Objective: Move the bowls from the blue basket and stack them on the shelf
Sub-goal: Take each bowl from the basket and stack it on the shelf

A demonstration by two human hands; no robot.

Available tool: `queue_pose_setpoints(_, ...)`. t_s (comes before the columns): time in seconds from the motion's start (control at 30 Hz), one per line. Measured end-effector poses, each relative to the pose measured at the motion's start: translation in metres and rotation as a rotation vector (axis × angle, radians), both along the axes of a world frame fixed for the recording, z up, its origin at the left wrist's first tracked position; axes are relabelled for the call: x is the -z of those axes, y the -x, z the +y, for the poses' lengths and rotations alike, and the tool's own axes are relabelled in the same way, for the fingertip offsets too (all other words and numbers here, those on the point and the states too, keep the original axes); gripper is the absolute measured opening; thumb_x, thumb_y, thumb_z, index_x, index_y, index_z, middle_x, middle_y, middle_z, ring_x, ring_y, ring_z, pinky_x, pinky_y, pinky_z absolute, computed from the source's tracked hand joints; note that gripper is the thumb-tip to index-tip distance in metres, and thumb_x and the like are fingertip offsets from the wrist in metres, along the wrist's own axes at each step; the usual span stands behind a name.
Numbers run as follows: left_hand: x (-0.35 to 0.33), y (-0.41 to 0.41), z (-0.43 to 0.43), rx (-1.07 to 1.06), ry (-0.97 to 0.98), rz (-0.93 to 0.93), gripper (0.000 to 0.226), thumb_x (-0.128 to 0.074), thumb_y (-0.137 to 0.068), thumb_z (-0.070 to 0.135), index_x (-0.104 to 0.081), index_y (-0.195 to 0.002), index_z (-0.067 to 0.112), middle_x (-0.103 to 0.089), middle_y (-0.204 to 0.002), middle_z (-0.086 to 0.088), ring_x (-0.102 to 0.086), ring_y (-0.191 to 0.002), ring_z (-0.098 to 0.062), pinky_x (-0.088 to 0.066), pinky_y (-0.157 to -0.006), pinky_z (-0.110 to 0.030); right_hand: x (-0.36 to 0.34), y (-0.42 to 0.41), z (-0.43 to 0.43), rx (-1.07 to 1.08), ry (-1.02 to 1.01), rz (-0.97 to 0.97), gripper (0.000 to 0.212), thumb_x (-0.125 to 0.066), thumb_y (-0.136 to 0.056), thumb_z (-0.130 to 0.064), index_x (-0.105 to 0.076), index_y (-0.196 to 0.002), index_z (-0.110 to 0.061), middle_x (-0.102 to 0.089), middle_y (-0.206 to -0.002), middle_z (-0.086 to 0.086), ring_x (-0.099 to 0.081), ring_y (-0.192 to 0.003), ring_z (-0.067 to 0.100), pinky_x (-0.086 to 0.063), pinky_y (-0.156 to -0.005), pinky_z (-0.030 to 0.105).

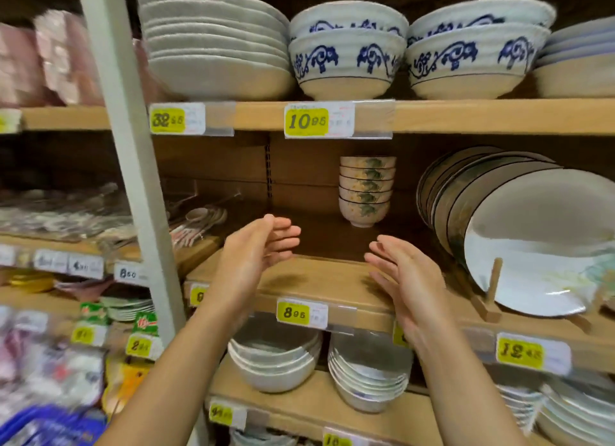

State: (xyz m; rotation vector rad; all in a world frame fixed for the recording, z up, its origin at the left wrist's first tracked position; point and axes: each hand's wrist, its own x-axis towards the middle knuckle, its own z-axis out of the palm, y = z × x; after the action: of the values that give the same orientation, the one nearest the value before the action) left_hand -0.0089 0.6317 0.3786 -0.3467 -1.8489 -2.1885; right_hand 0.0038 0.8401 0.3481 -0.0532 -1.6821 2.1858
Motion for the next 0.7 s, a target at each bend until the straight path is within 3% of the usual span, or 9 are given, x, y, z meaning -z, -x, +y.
queue_pose_setpoints(0.3, 0.067, -0.140, -0.080, -0.215, -0.085, -0.067, 0.034, -0.041, -0.102, 0.025, -0.070, -0.096, 0.009, -0.075, -0.094, -0.014, -0.073, -0.088, -0.026, -0.060, -0.074, -0.029, 0.047, -0.083, -0.060, -0.168, 0.213, -0.114, 0.017, -0.050, -0.099, -0.012, -0.067, -0.100, -0.010, -0.076, -0.095, 0.010, -0.074, -0.091, 0.021, -0.058, -0.081, 0.032)
queue_pose_setpoints(0.5, 0.094, -0.188, -0.176, -0.389, -0.149, -0.136, 0.033, -0.042, -0.102, 0.024, -0.069, -0.099, 0.005, -0.075, -0.094, -0.015, -0.073, -0.084, -0.023, -0.060, -0.073, -0.027, 0.083, -0.107, -0.135, -0.303, 0.146, -0.238, 0.020, -0.050, -0.100, -0.014, -0.068, -0.103, -0.008, -0.076, -0.093, 0.011, -0.074, -0.089, 0.020, -0.053, -0.080, 0.032)
queue_pose_setpoints(0.63, 0.114, -0.213, -0.247, -0.483, -0.194, -0.206, 0.030, -0.043, -0.101, 0.020, -0.069, -0.095, 0.005, -0.076, -0.089, -0.013, -0.072, -0.076, -0.018, -0.059, -0.066, -0.024, 0.109, -0.113, -0.210, -0.366, 0.102, -0.305, 0.017, -0.050, -0.099, -0.010, -0.067, -0.096, -0.007, -0.076, -0.081, 0.006, -0.074, -0.075, 0.013, -0.059, -0.066, 0.022)
queue_pose_setpoints(0.7, 0.127, -0.225, -0.282, -0.523, -0.207, -0.272, 0.028, -0.044, -0.100, 0.015, -0.068, -0.095, 0.002, -0.076, -0.087, -0.014, -0.071, -0.072, -0.017, -0.059, -0.064, -0.023, 0.124, -0.115, -0.252, -0.411, 0.061, -0.329, 0.017, -0.049, -0.099, -0.009, -0.066, -0.094, -0.008, -0.076, -0.078, 0.005, -0.073, -0.072, 0.012, -0.057, -0.067, 0.022)
